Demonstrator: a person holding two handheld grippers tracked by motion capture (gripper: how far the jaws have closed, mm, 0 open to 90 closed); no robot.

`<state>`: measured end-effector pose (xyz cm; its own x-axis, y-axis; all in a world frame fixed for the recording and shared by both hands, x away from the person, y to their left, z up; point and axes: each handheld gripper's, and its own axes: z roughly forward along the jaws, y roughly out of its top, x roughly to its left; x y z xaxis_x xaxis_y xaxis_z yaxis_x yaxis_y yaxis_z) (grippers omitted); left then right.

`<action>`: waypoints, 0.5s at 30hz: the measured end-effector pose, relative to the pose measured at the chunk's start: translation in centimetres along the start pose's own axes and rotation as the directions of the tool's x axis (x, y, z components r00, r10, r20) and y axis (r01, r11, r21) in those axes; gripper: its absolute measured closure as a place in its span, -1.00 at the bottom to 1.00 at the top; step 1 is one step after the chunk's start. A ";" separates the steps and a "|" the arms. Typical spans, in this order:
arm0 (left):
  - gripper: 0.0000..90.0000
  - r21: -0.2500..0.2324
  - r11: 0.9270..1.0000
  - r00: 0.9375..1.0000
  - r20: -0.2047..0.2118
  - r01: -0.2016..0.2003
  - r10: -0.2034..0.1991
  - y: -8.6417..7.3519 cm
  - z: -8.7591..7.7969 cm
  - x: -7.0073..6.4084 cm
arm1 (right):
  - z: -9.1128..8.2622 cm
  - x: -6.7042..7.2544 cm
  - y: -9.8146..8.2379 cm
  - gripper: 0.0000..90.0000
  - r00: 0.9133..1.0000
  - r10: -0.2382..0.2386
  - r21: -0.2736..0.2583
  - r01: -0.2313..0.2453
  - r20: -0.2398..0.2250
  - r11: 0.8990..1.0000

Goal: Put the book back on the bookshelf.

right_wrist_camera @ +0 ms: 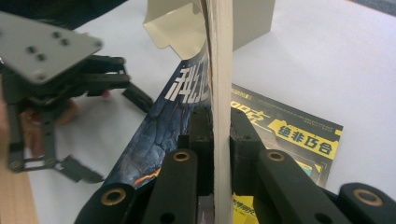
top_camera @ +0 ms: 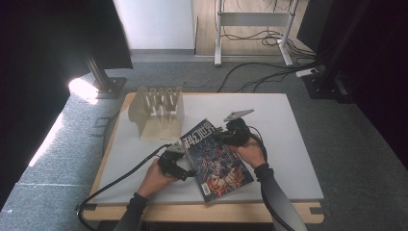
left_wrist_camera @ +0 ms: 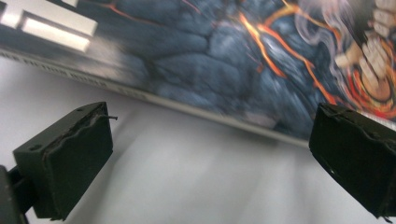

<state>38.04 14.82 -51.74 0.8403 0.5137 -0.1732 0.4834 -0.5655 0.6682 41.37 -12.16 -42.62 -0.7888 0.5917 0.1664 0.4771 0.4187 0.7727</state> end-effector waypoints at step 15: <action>-0.83 -0.073 0.997 1.000 -0.016 0.017 -0.019 2.1 -1.2 0.7 | -1.3 0.6 0.4 0.79 1.000 -0.018 -0.042 0.017 -0.014 0.999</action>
<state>39.38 14.81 -49.58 0.8270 0.5347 -0.1737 0.4788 -0.5081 0.7159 40.59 -12.60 -41.40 -0.8025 0.5746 0.1609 0.4467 0.3997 0.8004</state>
